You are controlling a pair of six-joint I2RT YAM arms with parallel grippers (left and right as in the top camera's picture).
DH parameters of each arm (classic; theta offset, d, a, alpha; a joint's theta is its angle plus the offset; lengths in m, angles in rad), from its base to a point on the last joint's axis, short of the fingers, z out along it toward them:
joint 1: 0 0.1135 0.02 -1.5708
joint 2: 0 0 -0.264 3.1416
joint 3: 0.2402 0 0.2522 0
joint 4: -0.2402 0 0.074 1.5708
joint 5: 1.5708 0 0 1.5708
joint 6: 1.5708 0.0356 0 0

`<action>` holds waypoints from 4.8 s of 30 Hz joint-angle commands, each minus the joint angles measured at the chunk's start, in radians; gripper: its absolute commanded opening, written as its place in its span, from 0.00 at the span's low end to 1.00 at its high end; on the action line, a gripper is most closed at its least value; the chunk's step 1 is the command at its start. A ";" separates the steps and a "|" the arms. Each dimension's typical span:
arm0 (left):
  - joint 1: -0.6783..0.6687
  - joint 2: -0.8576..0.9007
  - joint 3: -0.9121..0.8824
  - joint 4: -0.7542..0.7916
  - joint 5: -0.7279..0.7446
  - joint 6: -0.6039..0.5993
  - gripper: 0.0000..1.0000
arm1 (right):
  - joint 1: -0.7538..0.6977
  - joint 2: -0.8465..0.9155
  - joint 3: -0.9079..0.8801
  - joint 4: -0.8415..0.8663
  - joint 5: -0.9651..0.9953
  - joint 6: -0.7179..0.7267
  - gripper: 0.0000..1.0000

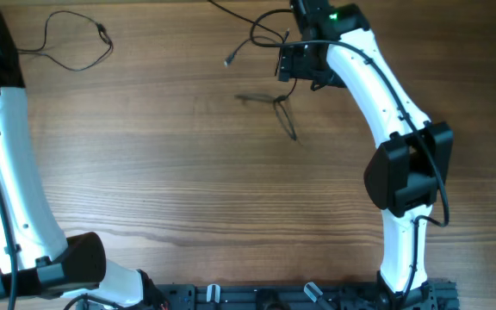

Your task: Untangle cables

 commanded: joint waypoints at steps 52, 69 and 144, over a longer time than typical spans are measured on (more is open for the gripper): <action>-0.167 0.244 -0.177 -1.991 -0.548 0.969 0.86 | -0.004 0.015 0.002 -0.043 -0.376 -0.167 1.00; -0.014 0.067 -0.869 -1.532 -0.523 0.945 0.88 | -0.002 0.015 0.002 -0.040 -0.376 -0.168 1.00; -0.267 0.263 -0.763 -0.871 -0.465 0.499 0.90 | 0.006 0.015 0.002 -0.090 -0.488 -0.170 1.00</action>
